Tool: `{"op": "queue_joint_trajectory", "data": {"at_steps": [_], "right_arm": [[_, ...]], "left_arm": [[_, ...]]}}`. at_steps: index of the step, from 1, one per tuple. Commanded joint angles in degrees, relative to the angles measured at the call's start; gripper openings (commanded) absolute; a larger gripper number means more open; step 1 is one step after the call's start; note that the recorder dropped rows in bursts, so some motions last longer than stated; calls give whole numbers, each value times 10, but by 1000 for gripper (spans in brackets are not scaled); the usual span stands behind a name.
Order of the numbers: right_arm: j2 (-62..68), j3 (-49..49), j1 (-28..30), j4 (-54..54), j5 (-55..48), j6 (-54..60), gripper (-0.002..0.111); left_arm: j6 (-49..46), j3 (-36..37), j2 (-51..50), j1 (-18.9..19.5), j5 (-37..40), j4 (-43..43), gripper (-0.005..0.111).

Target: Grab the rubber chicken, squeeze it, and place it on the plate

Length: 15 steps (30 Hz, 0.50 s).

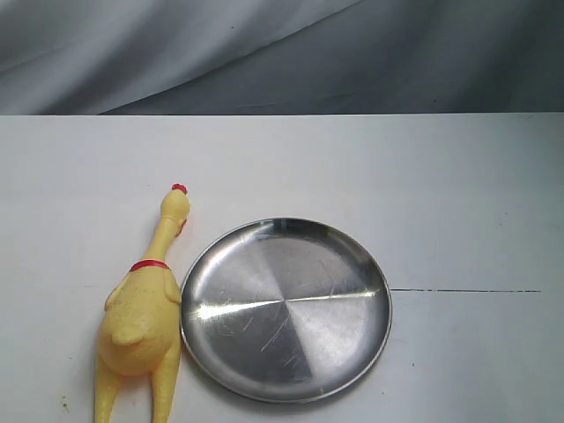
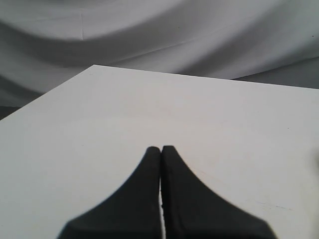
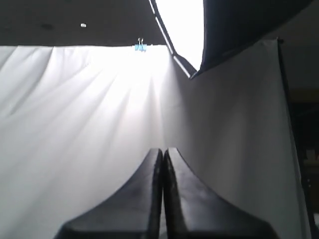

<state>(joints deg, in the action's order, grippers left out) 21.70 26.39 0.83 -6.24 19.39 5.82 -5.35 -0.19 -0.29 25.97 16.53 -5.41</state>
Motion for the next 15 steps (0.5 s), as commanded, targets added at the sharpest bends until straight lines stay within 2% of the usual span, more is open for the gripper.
{"op": "queue_joint_trajectory", "data": {"at_steps": [1,7,13,15], "right_arm": [[54,4,-31,10,-6,1,0],[122,4,-91,39,-6,1,0],[164,4,-128,39,-6,1,0],[167,4,-131,39,-6,1,0]], "left_arm": [[13,2,3,0,-64,-6,0],[54,2,3,0,-194,-141,0],[54,2,3,0,-277,-118,0],[54,2,3,0,-251,-131,0]]}}
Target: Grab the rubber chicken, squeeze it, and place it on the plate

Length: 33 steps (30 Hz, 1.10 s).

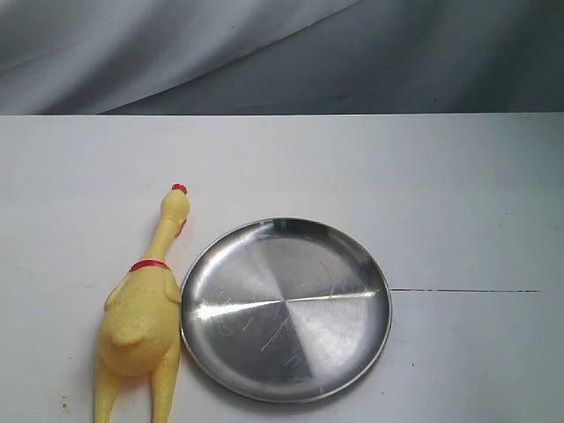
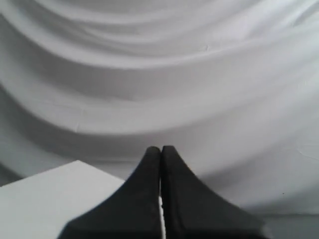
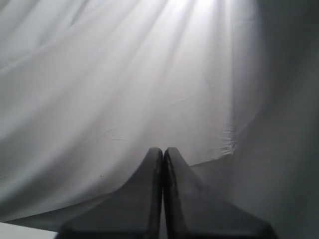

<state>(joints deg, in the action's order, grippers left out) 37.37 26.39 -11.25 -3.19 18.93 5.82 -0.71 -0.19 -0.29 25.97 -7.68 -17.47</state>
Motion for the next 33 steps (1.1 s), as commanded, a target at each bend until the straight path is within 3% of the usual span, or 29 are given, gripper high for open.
{"op": "queue_joint_trajectory", "data": {"at_steps": [1,3,9,16,21,24,27,33], "right_arm": [[11,4,-13,9,-1,1,0],[11,4,-21,9,-1,1,0],[11,4,-55,12,-12,1,0],[11,4,-101,15,-90,3,0],[11,4,-153,15,-186,1,0],[11,4,-174,-7,-244,1,0],[11,4,-181,-31,-310,1,0],[9,4,-181,-69,-355,1,0]], "left_arm": [[7,-7,3,0,13,-13,0],[7,-43,3,0,64,-13,0],[0,-169,-73,0,116,-13,0],[-62,-319,-265,0,339,-22,0],[-202,-381,-388,0,493,-117,0],[-265,-381,-442,0,539,-198,0],[-262,-381,-487,0,558,-246,0],[-264,-381,-541,0,507,-300,0]]}}
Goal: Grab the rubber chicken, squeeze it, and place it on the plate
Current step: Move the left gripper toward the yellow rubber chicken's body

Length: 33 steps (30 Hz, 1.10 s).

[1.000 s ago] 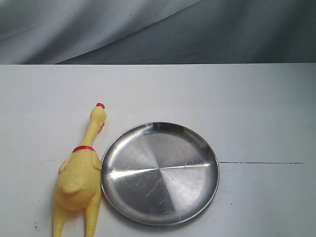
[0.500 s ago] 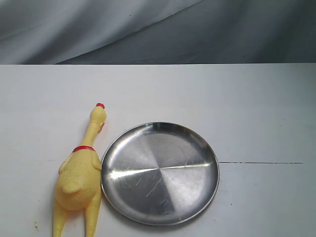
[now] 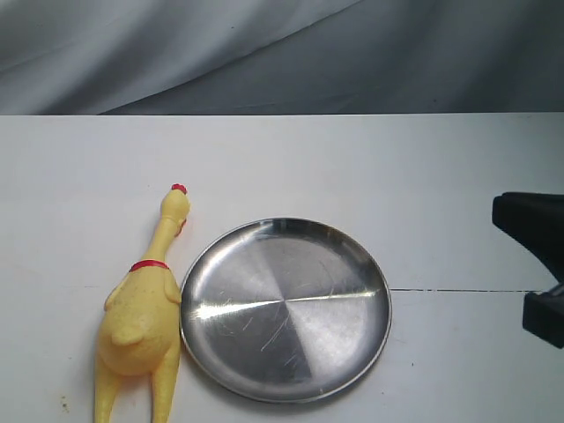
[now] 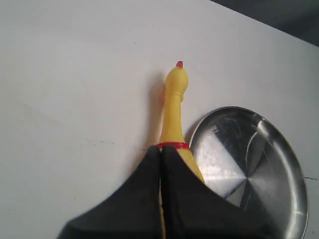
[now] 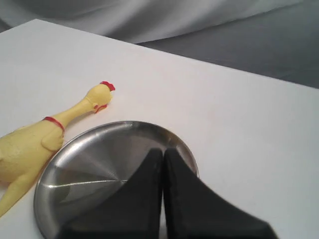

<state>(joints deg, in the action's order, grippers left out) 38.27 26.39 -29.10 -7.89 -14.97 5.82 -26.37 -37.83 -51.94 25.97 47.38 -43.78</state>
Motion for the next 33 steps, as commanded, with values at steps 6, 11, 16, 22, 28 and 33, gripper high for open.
{"op": "queue_joint_trajectory", "data": {"at_steps": [6,11,16,22,28,33], "right_arm": [[0,4,-2,-22,2,1,0],[0,4,-2,-33,6,1,0],[0,4,-2,-33,8,1,0],[0,4,-2,-32,23,1,0],[0,4,-2,-32,27,1,0],[0,4,-2,-32,36,1,0]], "left_arm": [[-7,-5,-28,0,-34,-37,0],[-7,-5,-29,0,-33,-37,0],[-7,-2,-42,-4,38,-39,3],[-41,54,-34,-73,44,-35,16],[-41,104,-35,-138,32,-19,35],[-41,129,-35,-167,23,-1,60]]}}
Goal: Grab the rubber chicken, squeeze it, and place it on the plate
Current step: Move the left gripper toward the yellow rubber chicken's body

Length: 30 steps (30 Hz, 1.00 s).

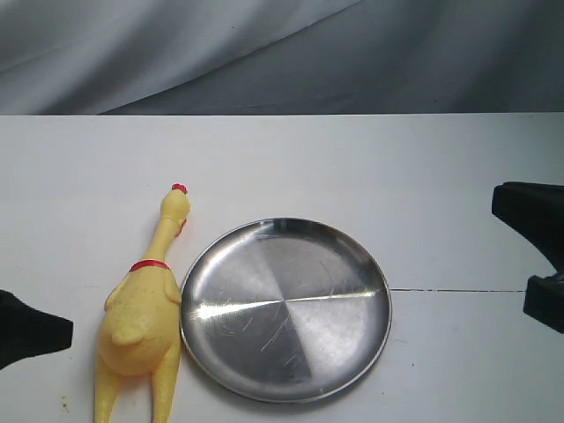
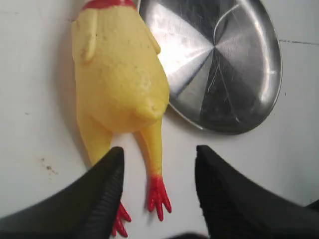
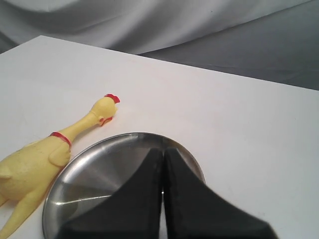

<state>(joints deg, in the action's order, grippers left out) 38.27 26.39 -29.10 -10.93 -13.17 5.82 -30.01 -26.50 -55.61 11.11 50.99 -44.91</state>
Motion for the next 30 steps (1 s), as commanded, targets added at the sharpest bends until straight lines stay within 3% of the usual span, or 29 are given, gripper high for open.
{"op": "queue_joint_trajectory", "data": {"at_steps": [1,5,15,17,20,22,30], "right_arm": [[0,4,-2,-1,21,1,0],[0,4,-2,-3,26,1,0],[0,4,-2,-2,39,1,0],[0,4,-2,-2,39,1,0],[0,4,-2,-2,39,1,0],[0,4,-2,-2,39,1,0],[0,4,-2,-2,39,1,0]], "left_arm": [[-4,19,2,-18,-15,12,65],[-9,23,2,-18,-17,14,74],[-30,23,-70,-18,-36,12,74],[-31,23,-102,-36,-43,12,74],[-28,23,-151,-108,-92,21,74],[24,23,-177,-146,-138,54,74],[124,15,-230,-205,-210,157,73]]}}
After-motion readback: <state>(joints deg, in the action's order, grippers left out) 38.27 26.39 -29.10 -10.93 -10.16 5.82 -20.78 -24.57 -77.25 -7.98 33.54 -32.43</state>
